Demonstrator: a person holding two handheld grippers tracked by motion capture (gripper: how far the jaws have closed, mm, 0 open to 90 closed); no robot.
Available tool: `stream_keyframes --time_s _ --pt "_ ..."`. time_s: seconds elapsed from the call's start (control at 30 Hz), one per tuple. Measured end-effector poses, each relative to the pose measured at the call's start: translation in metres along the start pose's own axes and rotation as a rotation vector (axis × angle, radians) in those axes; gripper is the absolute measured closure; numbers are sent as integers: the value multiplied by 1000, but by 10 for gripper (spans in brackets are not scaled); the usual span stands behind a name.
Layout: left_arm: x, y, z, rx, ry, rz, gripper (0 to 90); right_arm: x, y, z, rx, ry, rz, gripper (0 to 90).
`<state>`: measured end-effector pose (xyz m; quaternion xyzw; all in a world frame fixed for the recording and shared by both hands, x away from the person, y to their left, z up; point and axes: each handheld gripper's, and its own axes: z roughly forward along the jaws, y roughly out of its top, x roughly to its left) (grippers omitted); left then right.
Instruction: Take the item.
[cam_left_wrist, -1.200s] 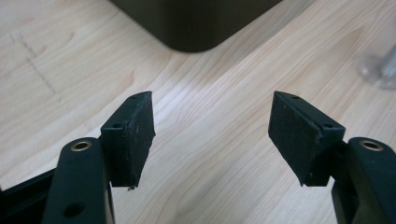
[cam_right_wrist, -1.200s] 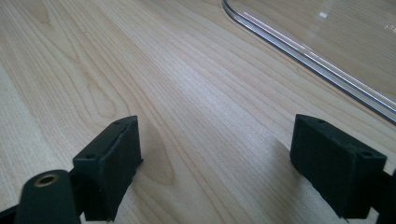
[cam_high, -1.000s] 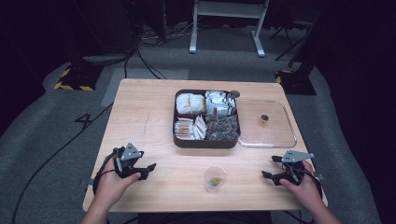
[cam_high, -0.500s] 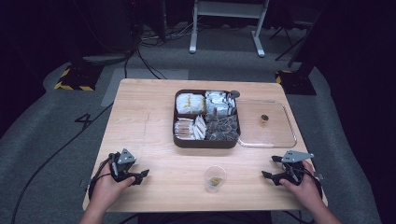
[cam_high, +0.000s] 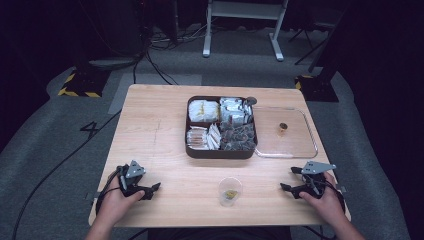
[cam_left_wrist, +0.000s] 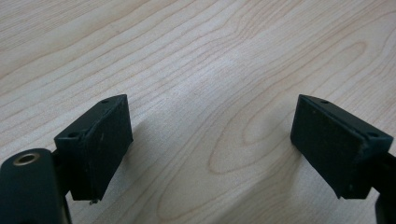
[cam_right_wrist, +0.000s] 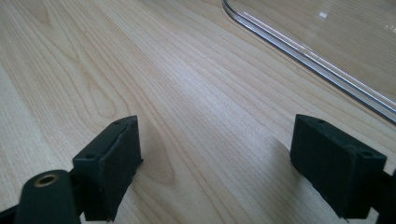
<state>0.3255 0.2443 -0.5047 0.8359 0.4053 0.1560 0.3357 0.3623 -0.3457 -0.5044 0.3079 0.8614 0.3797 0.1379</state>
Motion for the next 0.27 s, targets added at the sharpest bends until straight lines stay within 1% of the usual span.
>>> stream_keyframes --time_s 0.1,0.2,0.27 --pt "0 0 0 0 -1 -1 129 0 0 0 0 0 0 164" --pt "-2 0 0 -3 11 -17 126 0 0 0 0 -5 -1 159" --pt "-2 0 0 -1 12 -19 126 0 0 0 1 -9 1 153"
